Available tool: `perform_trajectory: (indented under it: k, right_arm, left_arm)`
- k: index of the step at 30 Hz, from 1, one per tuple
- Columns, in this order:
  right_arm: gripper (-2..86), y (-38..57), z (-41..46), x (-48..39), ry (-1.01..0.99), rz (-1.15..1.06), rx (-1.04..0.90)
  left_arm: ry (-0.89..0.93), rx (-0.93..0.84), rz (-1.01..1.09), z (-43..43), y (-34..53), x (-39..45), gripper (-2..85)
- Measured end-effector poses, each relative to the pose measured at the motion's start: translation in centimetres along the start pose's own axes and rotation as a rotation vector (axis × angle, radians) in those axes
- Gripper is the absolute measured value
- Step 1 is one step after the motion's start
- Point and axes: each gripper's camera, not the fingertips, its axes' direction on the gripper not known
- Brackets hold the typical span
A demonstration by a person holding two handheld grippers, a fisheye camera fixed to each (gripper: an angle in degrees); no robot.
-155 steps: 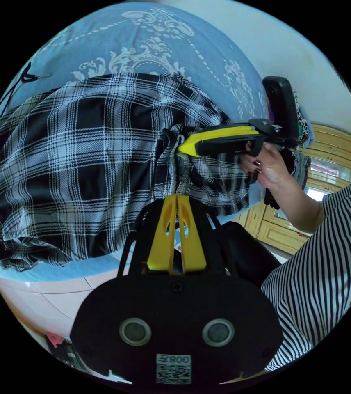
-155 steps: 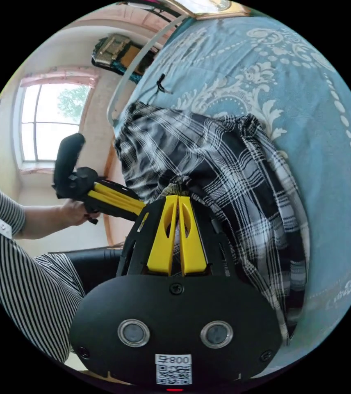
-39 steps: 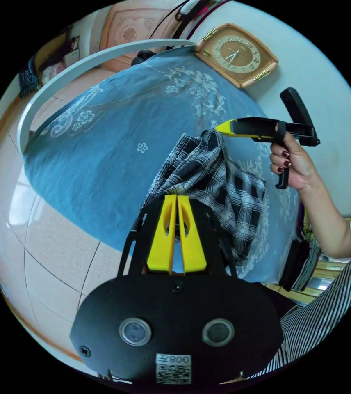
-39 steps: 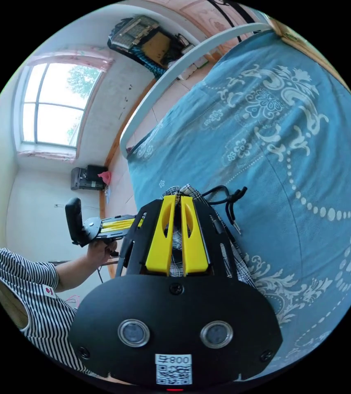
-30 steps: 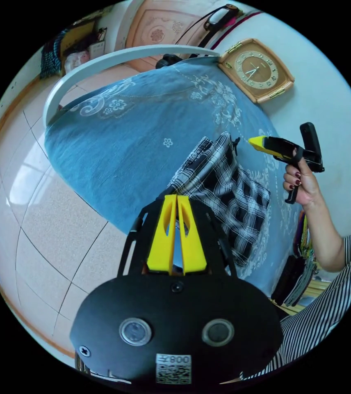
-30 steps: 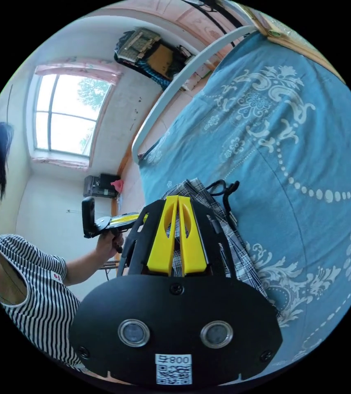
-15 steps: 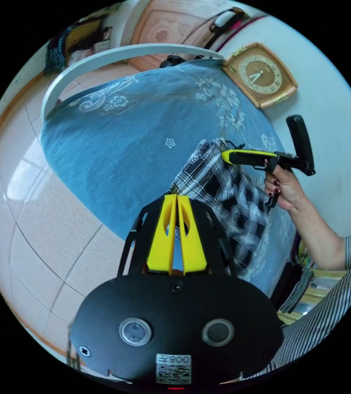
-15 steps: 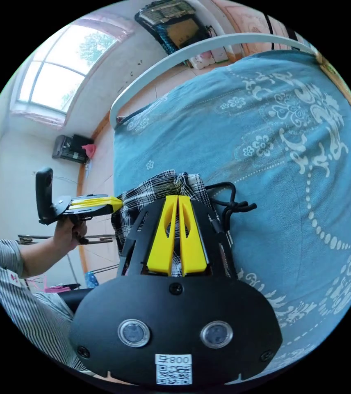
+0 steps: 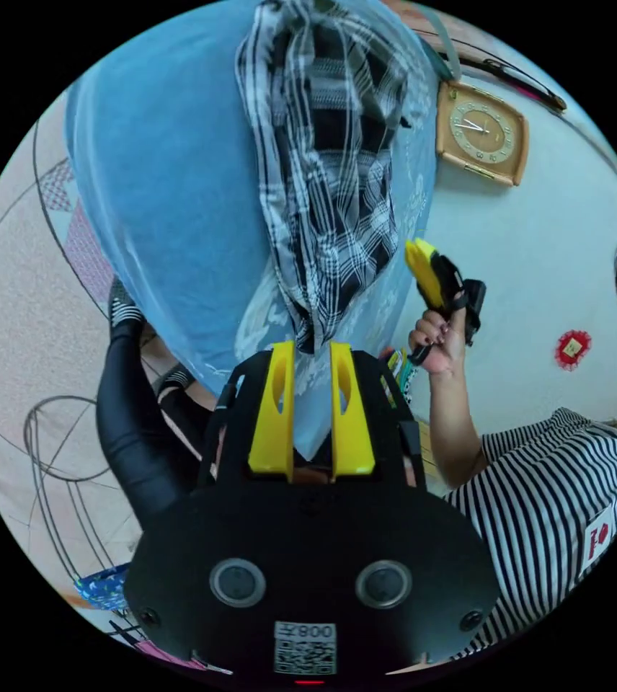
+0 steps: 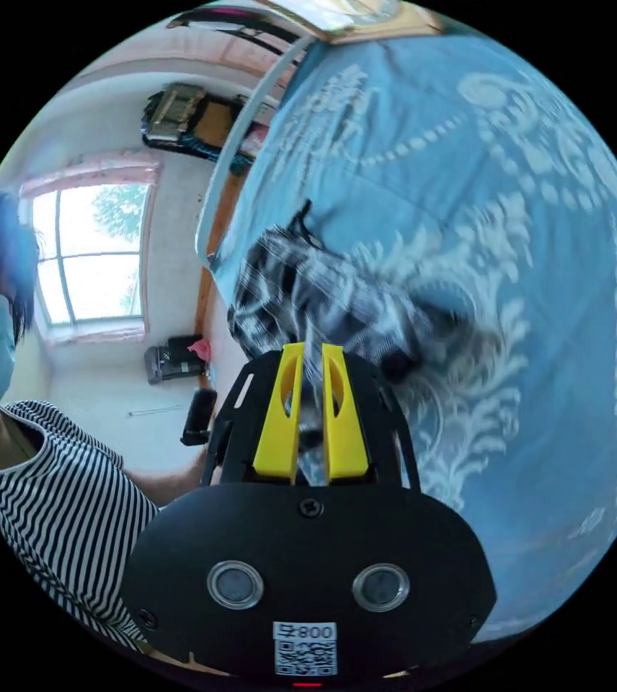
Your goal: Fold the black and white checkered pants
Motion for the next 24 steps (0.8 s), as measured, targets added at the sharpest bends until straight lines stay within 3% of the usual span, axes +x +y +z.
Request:
perform_trajectory:
  k: [9, 24]
  right_arm:
    - [7.9, 4.5, 5.9, 7.7, -0.163, 0.222, -0.164]
    - [9.0, 4.7, 11.2, 16.5, -0.525, 0.295, -0.103]
  left_arm:
    - [0.107, -0.017, 0.036, 2.1, -3.9, -0.7, 1.9]
    - [0.181, 0.026, 0.051, 1.3, -6.2, -0.3, 1.2]
